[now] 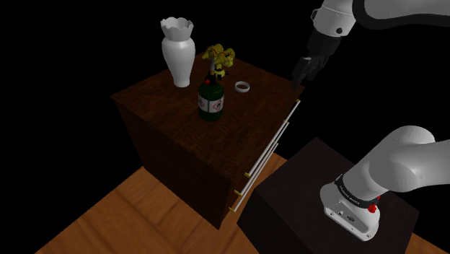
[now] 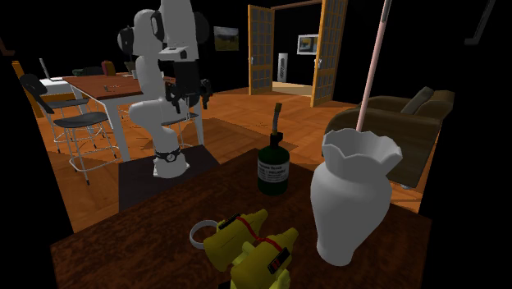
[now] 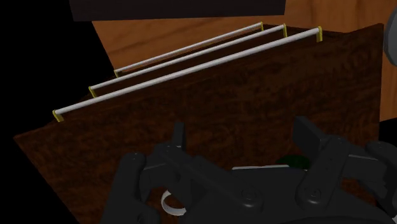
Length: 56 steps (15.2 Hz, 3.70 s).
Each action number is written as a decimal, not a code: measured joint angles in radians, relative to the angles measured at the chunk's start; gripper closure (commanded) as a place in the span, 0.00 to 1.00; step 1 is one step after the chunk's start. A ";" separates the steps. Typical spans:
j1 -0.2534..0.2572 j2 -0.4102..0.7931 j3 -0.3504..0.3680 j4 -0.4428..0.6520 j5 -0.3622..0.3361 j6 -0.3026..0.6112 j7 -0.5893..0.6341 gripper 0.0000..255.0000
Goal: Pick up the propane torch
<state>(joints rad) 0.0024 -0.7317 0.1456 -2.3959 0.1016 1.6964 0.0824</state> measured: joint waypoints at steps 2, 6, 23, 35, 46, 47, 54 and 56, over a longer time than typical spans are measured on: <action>0.004 0.030 0.033 -0.004 0.012 0.071 0.034 0.00; 0.005 0.117 0.106 0.014 0.023 0.214 0.107 0.00; -0.097 0.613 0.409 0.337 -0.295 0.627 0.546 0.00; -0.101 0.671 0.429 0.290 -0.377 0.725 0.630 1.00; -0.098 0.658 0.428 0.319 -0.355 0.685 0.611 1.00; -0.098 0.656 0.427 0.328 -0.350 0.675 0.605 1.00; -0.095 0.629 0.420 0.393 -0.311 0.591 0.564 1.00; -0.094 0.625 0.420 0.417 -0.304 0.565 0.556 1.00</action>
<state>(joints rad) -0.0921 -0.1063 0.5653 -1.9793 -0.2025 2.2619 0.6381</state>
